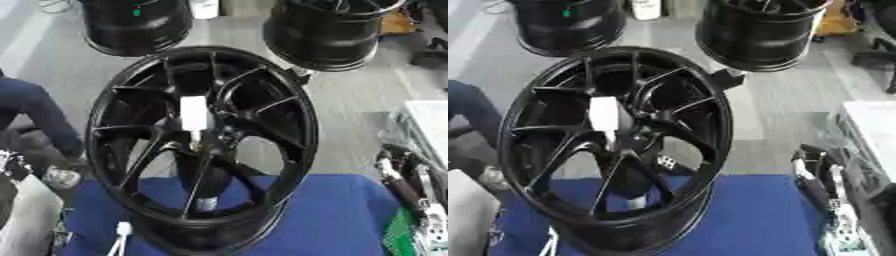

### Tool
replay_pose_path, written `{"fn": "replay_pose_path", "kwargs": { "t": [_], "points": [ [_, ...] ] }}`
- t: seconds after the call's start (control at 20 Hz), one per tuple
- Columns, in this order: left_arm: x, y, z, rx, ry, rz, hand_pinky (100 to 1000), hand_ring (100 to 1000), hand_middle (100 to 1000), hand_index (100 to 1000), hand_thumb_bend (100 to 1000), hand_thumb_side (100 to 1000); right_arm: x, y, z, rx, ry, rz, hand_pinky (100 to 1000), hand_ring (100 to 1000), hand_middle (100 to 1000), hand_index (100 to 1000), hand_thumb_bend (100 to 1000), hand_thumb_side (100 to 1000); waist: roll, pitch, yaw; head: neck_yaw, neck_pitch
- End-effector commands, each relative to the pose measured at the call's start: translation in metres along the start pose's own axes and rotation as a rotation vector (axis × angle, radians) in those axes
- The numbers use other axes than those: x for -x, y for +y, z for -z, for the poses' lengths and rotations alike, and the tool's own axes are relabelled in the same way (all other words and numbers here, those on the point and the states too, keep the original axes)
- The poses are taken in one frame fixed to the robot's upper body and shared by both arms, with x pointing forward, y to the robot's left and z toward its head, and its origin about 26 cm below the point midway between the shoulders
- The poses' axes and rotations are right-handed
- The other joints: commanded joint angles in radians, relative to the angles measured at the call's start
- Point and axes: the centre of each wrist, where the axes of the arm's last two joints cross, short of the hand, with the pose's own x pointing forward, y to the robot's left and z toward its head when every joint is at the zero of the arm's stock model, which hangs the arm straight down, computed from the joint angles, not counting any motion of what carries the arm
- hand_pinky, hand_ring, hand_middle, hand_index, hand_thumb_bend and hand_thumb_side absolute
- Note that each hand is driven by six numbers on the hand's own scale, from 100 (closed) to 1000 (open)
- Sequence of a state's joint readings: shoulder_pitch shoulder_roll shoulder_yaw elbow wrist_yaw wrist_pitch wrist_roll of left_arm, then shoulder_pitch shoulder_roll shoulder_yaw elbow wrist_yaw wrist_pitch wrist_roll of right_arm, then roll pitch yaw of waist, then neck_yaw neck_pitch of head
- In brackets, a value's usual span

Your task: Pull the pin out of the wheel hub.

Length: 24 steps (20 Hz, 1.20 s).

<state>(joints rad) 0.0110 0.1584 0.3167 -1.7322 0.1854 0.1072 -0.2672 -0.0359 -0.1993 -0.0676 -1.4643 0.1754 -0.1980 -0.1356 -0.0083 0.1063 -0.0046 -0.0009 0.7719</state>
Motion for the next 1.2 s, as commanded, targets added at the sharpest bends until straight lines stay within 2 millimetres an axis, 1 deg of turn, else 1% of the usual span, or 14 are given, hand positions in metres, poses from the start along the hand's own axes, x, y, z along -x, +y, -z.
{"fn": "replay_pose_path", "kwargs": {
  "t": [0.05, 0.2, 0.3, 0.4, 0.55, 0.7, 0.85, 0.95, 1.05, 1.1, 1.2],
  "points": [
    [-0.009, 0.001, 0.001, 0.009, -0.022, 0.018, 677, 605, 601, 683, 560, 626, -0.009, -0.011, 0.009, 0.009, -0.044, -0.018, 705, 616, 607, 779, 100, 479, 0.0, -0.007, 0.002, 0.001, -0.002],
    [-0.008, 0.002, 0.001, 0.009, -0.019, 0.02, 677, 605, 601, 683, 560, 626, -0.018, -0.025, 0.018, 0.012, -0.088, -0.054, 707, 619, 611, 782, 100, 412, -0.002, -0.009, 0.002, -0.001, -0.002],
    [-0.008, 0.002, 0.0, 0.009, -0.017, 0.022, 677, 606, 601, 682, 560, 626, -0.03, -0.037, 0.028, 0.009, -0.137, -0.087, 710, 621, 613, 784, 100, 417, -0.004, -0.011, 0.003, -0.002, -0.002],
    [-0.008, 0.003, 0.0, 0.01, -0.014, 0.024, 677, 606, 601, 682, 559, 626, -0.049, -0.052, 0.043, -0.006, -0.209, -0.131, 713, 623, 616, 788, 100, 431, -0.005, -0.013, 0.003, -0.006, -0.002],
    [-0.007, 0.003, 0.0, 0.014, -0.009, 0.026, 677, 606, 601, 682, 559, 626, -0.093, -0.072, 0.068, -0.05, -0.357, -0.201, 723, 633, 626, 798, 100, 458, -0.007, -0.016, 0.005, -0.012, -0.002],
    [-0.006, 0.003, -0.001, 0.017, -0.004, 0.029, 677, 606, 601, 682, 558, 626, -0.145, -0.083, 0.089, -0.13, -0.514, -0.267, 731, 642, 636, 805, 100, 459, -0.009, -0.019, 0.008, -0.018, -0.002],
    [-0.005, 0.004, -0.001, 0.021, 0.001, 0.034, 677, 606, 601, 682, 557, 626, -0.195, -0.085, 0.102, -0.25, -0.649, -0.331, 742, 654, 648, 811, 100, 430, -0.013, -0.021, 0.012, -0.03, -0.002],
    [-0.005, 0.004, -0.002, 0.024, 0.005, 0.038, 677, 606, 601, 682, 557, 626, -0.221, -0.08, 0.107, -0.352, -0.721, -0.373, 749, 663, 659, 815, 100, 401, -0.017, -0.022, 0.014, -0.039, -0.002],
    [-0.005, 0.004, -0.002, 0.027, 0.007, 0.041, 677, 606, 601, 682, 557, 627, -0.245, -0.071, 0.111, -0.469, -0.779, -0.416, 763, 684, 683, 824, 100, 304, -0.02, -0.023, 0.016, -0.047, -0.002],
    [-0.005, 0.004, -0.002, 0.028, 0.007, 0.042, 677, 606, 601, 682, 556, 627, -0.255, -0.066, 0.114, -0.525, -0.805, -0.431, 766, 688, 687, 826, 100, 290, -0.021, -0.023, 0.016, -0.049, -0.002],
    [-0.005, 0.004, -0.002, 0.032, 0.009, 0.045, 678, 606, 601, 682, 556, 627, -0.272, -0.054, 0.121, -0.642, -0.834, -0.473, 788, 718, 718, 843, 100, 230, -0.023, -0.024, 0.017, -0.055, -0.002]
  ]
}}
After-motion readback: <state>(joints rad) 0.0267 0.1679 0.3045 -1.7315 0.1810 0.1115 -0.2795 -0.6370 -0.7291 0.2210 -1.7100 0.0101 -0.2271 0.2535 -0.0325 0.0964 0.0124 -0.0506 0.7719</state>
